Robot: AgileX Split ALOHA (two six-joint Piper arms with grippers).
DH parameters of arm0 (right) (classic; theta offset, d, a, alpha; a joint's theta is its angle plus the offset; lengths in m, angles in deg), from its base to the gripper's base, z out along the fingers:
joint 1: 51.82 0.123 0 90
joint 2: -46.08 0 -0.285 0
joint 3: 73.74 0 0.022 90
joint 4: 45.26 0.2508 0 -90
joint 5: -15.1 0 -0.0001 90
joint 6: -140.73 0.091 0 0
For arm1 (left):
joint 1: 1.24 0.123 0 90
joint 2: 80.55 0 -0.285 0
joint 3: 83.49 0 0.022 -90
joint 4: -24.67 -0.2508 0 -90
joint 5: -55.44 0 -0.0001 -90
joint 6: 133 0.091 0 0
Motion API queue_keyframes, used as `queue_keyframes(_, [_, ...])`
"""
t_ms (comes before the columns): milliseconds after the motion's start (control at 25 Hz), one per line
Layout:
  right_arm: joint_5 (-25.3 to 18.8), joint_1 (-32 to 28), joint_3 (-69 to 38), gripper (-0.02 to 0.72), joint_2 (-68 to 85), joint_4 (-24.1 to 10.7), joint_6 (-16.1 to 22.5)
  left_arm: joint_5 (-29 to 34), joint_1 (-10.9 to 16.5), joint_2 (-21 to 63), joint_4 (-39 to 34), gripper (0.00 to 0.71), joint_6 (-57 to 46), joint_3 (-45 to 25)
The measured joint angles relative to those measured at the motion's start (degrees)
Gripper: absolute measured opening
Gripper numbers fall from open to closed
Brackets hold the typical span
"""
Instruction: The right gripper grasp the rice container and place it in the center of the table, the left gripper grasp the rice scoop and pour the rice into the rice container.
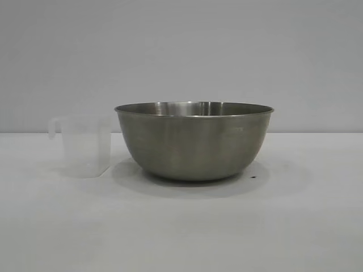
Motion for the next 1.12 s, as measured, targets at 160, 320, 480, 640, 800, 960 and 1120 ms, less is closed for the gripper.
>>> queue_keyframes(160, [0.0, 0.0, 0.0, 0.403, 0.0, 0.0, 0.0, 0.1, 0.0, 0.0, -0.5, 0.313, -0.4, -0.2])
queue_keyframes(320, [0.0, 0.0, 0.0, 0.403, 0.0, 0.0, 0.0, 0.2, 0.0, 0.0, -2.9, 0.313, -3.2, -0.5])
queue_keyframes(480, [0.0, 0.0, 0.0, 0.403, 0.0, 0.0, 0.0, 0.6, 0.0, 0.0, -3.2, 0.313, -4.8, -0.8])
queue_keyframes(640, [0.0, 0.0, 0.0, 0.403, 0.0, 0.0, 0.0, 0.8, 0.0, 0.0, -3.3, 0.313, -5.2, -0.8])
queue_keyframes(800, [0.0, 0.0, 0.0, 0.403, 0.0, 0.1, 0.0, 0.9, 0.0, 0.0, -4.3, 0.313, -5.8, -0.8])
queue_keyframes(960, [0.0, 0.0, 0.0, 0.403, 0.0, 0.1, 0.0, 1.0, 0.0, 0.0, -4.3, 0.313, -5.8, -0.8])
queue_keyframes(1120, [0.0, 0.0, 0.0, 0.403, 0.0, 0.1, 0.0, 1.1, 0.0, 2.0, -4.3, 0.313, -5.8, -0.8])
